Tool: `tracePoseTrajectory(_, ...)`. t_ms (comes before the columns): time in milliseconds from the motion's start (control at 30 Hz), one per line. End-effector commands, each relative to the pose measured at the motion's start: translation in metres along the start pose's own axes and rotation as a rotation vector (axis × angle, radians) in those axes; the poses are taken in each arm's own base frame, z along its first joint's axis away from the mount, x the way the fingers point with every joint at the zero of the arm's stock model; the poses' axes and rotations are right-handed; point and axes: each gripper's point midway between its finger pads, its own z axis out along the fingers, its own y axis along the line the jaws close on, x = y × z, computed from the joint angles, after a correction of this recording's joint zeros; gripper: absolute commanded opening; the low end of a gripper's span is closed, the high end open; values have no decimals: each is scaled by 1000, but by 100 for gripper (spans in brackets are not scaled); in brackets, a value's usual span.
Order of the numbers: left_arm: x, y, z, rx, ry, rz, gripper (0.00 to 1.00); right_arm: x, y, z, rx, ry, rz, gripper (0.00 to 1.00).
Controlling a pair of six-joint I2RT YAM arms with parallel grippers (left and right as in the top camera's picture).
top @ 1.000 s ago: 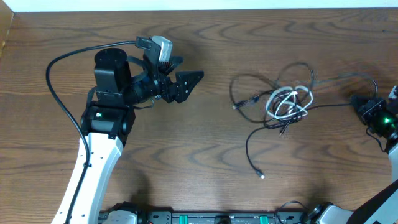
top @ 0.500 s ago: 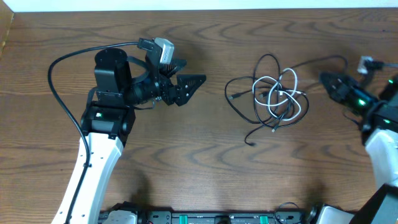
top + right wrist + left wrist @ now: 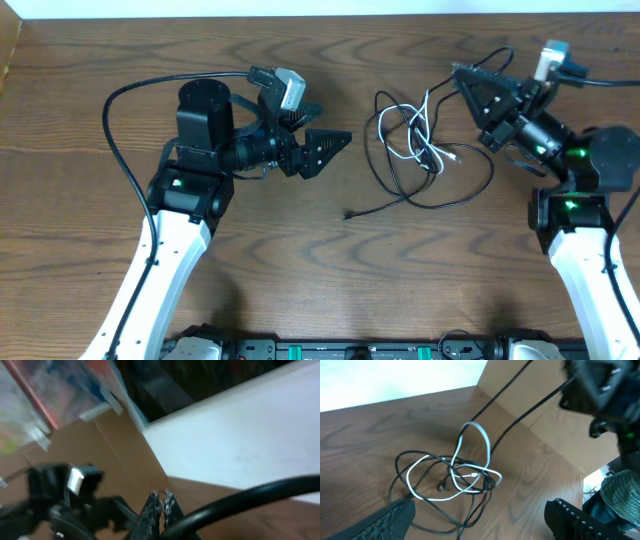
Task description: Untangle cables
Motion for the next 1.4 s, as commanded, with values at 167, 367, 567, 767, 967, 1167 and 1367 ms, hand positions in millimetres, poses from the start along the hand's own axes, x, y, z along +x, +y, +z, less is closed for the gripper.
tracePoseTrajectory(167,8,-21,16,70,35,28,87,-58,78,-10,-164,-149,-79,1)
tracePoseTrajectory(367,23,-26,36,113,84,43,87,-62,86,-11,-189,-148,-68,1)
tracePoseTrajectory(567,39,-40,63,179,127,58,87,-59,85,-10,-188,-131,-60,1)
tracePoseTrajectory(767,45,-34,85,53,128,18,87,-50,76,-7,-165,-90,-31,1)
tracePoseTrajectory(967,53,-45,98,7,140,23,87,-43,67,-4,-137,-64,-3,1)
tracePoseTrajectory(1167,61,-58,109,-31,148,56,87,-34,77,3,-168,-41,-15,1)
tracePoseTrajectory(1367,67,-44,111,-110,161,51,86,-28,80,6,-181,-24,4,1)
